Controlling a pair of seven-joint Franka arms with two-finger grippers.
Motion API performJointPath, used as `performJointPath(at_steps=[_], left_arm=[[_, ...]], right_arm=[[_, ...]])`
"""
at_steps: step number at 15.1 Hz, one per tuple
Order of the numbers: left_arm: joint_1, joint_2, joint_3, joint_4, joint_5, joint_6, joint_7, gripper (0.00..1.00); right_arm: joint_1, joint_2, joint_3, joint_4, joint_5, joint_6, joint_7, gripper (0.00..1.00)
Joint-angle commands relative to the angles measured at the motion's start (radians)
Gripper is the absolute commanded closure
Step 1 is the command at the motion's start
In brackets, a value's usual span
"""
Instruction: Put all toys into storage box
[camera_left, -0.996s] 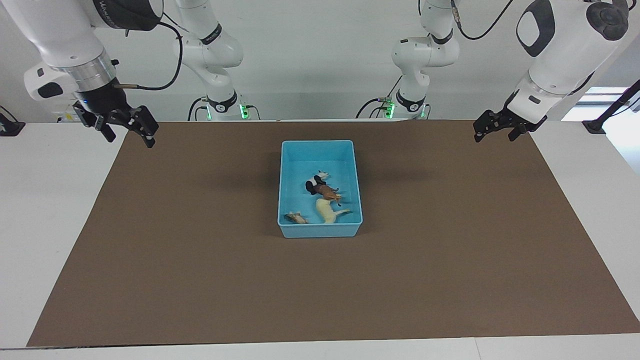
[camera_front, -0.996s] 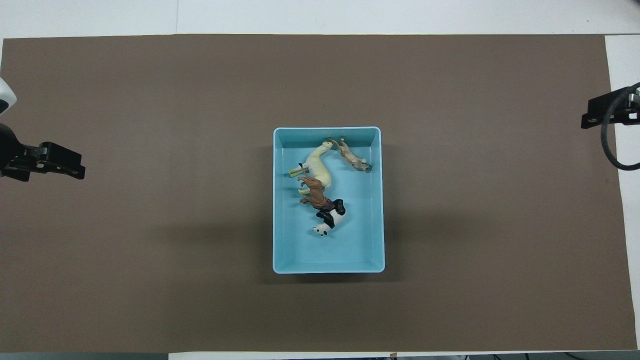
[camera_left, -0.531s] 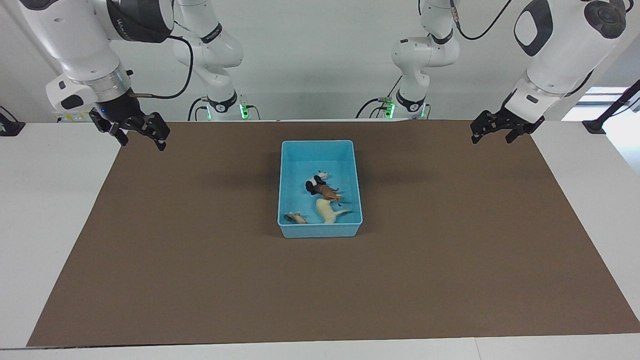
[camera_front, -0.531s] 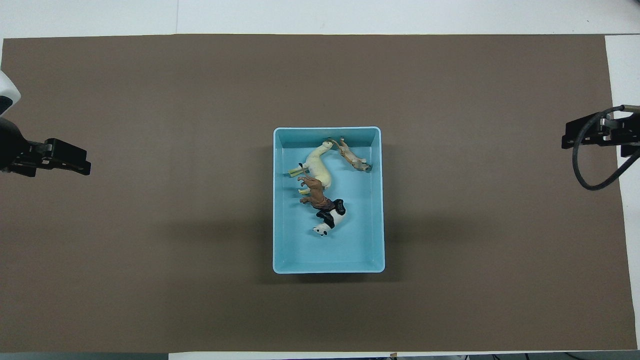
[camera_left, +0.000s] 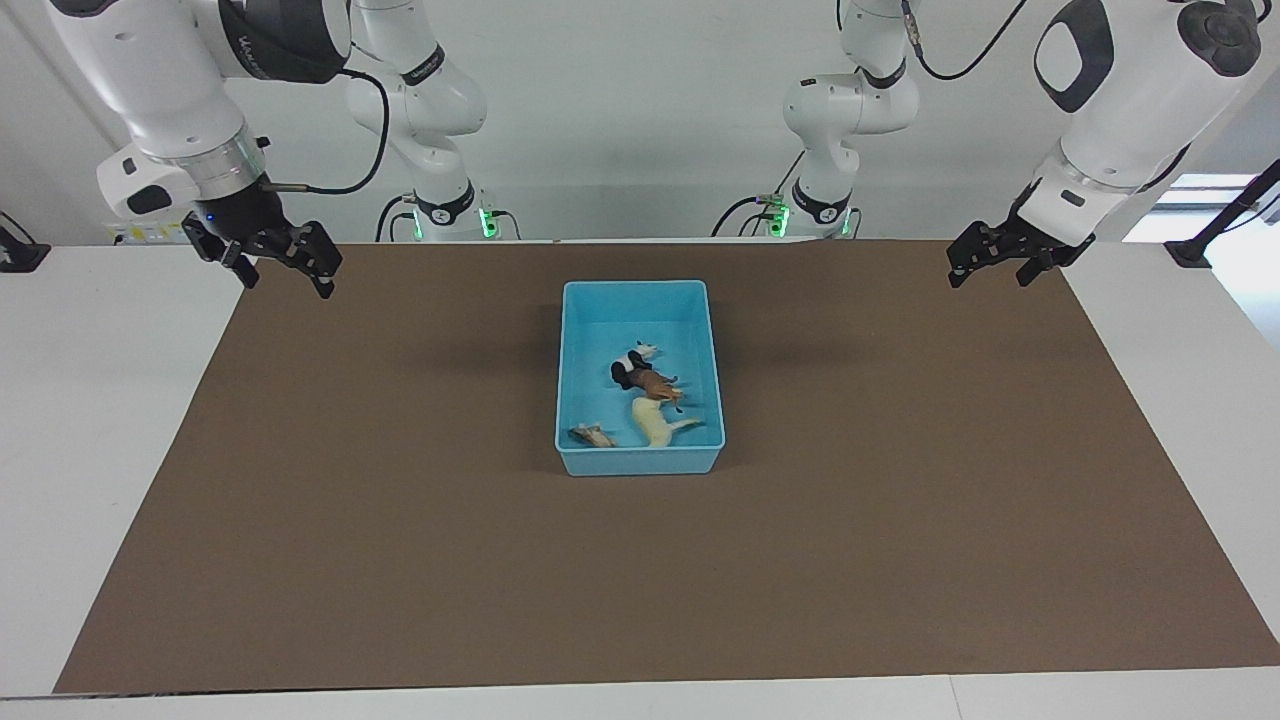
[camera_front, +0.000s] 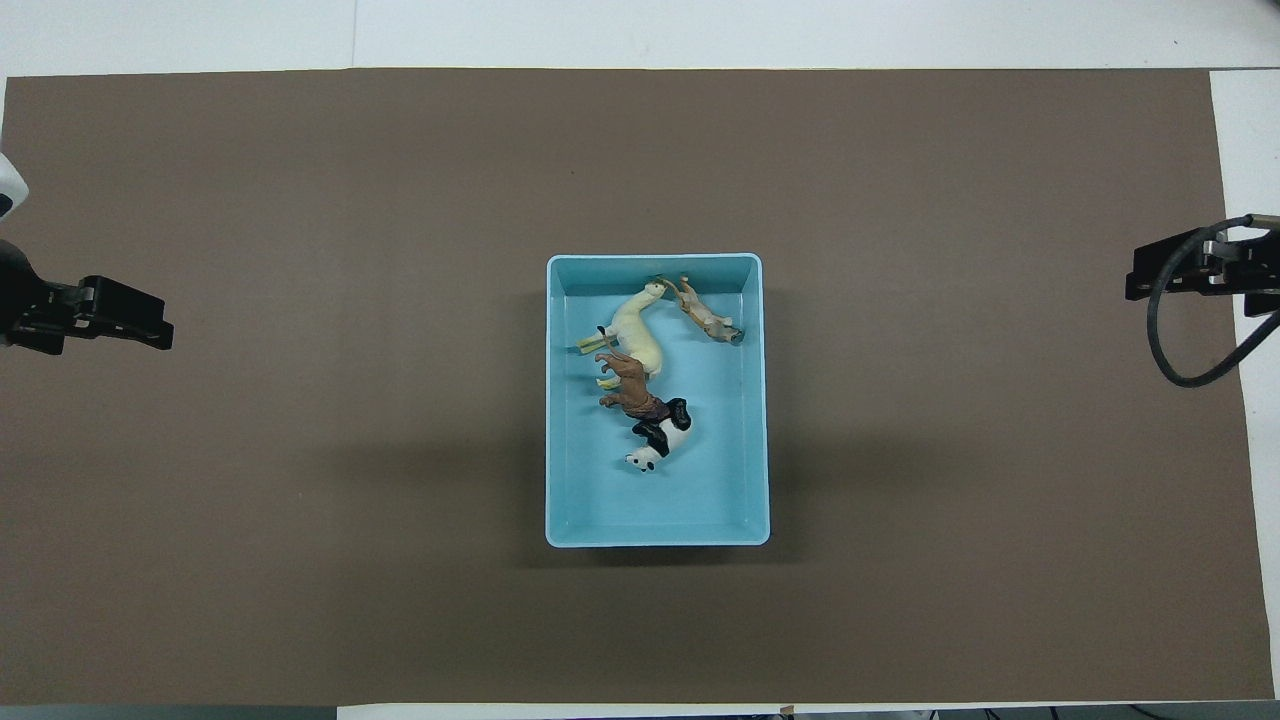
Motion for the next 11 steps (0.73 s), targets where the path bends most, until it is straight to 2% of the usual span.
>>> performJointPath(at_steps=[1,4,11], left_arm=[[0.006,-0.007,0.0,-0.013,-0.008,0.019,0.005,0.0],[0.006,-0.009,0.0,-0.013,-0.008,0.019,0.005,0.0],[0.006,-0.007,-0.002,-0.013,-0.008,0.019,0.005,0.0]], right_arm=[[-0.006,-0.025,0.004,-0.031,0.001,0.015,-0.029,0.0],[-0.006,-0.025,0.004,-0.031,0.001,0.012,-0.124,0.0],[0.0,-0.025,0.009,-0.024,0.001,0.012,-0.124,0.0]])
